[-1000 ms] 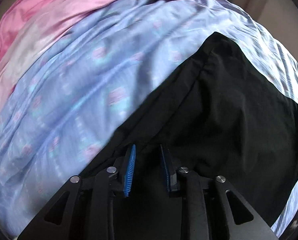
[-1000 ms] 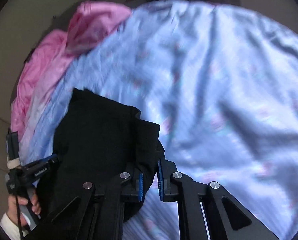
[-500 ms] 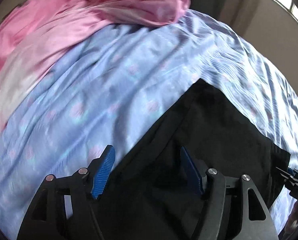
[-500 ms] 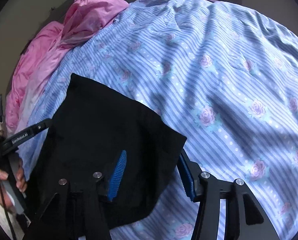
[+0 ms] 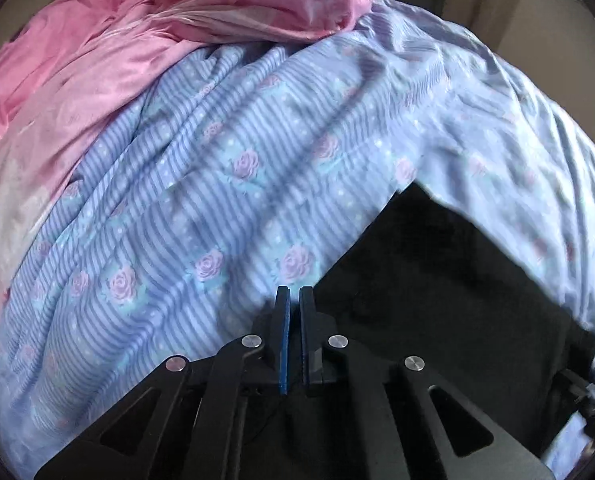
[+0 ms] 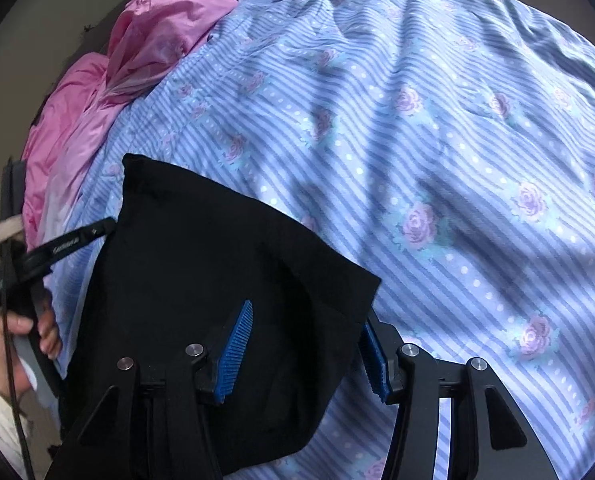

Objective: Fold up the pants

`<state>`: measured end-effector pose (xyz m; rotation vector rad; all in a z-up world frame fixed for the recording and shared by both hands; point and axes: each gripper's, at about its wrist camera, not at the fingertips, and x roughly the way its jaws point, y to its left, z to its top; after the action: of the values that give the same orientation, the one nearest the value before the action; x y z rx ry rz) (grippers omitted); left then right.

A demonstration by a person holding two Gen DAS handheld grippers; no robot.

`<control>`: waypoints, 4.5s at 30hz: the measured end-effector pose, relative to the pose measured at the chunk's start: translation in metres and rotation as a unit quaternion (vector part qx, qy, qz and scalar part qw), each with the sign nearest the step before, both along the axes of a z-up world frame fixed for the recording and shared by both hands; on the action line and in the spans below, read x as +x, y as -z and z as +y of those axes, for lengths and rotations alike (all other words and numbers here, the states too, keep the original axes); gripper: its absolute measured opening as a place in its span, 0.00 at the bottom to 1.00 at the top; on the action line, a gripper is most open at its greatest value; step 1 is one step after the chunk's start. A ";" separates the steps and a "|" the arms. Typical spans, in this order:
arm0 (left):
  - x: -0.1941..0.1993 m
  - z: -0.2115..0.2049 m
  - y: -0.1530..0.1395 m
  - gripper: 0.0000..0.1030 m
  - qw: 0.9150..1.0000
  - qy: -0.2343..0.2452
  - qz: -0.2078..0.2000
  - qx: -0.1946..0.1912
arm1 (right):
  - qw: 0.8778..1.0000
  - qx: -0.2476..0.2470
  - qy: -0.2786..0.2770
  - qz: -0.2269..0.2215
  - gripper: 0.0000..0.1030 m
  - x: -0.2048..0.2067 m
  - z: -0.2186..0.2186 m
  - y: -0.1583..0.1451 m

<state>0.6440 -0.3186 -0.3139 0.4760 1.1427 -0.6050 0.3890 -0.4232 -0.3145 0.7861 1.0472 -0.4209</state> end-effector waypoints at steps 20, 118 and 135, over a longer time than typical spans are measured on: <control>-0.152 0.103 -0.030 0.57 0.971 -0.223 -0.003 -0.091 | 0.928 0.050 -0.364 -0.066 0.70 0.120 -0.057 -0.014; -0.283 0.565 -0.116 0.43 0.883 -0.461 0.033 -0.080 | 0.817 -0.125 -0.554 0.097 0.25 0.084 0.554 -0.064; -0.297 0.517 -0.157 0.47 0.918 -0.375 -0.010 -0.126 | 0.894 -0.099 -0.436 -0.036 0.67 0.024 0.399 -0.164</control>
<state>0.3470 0.1981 -0.1564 -0.1917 1.1045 -0.0658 0.4131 -0.0238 -0.1505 0.0946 1.1524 0.2733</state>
